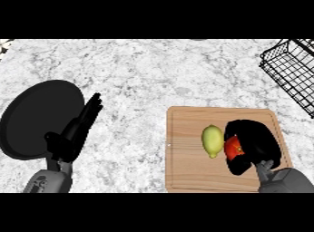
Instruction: Pick the tomato from the cutting board and place it in the tiered basket
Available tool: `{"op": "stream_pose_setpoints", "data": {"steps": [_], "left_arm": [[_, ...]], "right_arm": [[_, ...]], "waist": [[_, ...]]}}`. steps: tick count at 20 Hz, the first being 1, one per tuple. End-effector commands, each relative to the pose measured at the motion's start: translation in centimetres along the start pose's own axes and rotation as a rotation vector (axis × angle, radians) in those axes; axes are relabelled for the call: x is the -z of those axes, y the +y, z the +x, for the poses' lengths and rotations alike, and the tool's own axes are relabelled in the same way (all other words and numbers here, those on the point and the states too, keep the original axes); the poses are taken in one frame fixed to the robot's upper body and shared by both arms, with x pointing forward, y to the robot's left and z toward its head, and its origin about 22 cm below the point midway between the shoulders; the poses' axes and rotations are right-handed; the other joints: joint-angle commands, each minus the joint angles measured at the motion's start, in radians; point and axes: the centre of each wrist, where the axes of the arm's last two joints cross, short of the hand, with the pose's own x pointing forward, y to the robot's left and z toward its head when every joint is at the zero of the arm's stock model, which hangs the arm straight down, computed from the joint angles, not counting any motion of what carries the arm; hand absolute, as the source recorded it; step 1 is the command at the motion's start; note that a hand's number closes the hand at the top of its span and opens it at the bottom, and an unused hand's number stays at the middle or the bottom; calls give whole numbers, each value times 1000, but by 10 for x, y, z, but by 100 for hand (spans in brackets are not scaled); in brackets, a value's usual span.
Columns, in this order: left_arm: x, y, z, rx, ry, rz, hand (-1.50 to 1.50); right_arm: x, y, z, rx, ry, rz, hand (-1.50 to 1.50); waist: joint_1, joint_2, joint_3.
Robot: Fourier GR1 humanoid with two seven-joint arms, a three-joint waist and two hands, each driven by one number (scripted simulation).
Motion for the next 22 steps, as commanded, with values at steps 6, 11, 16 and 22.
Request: {"op": "stream_pose_setpoints", "data": {"steps": [6,11,16,22], "left_arm": [[-13,12,-7,2,18,48,0],[-21,25,-12,-2,36,118,0],[-20,23,-14,5,15,79,0],[-14,5,-9,-24,2,13,0]], "right_arm": [[-9,-26,-110,82,424,-155,150],[-43,-52,-223,168,879,-308,150],[-81,-95,-234,480,785,-597,150],[-129,-157,-228,499,626,-840,150]], "waist": [[-55,-9,2],[-119,-15,2],[-74,-13,0],[-30,-5,0]]}}
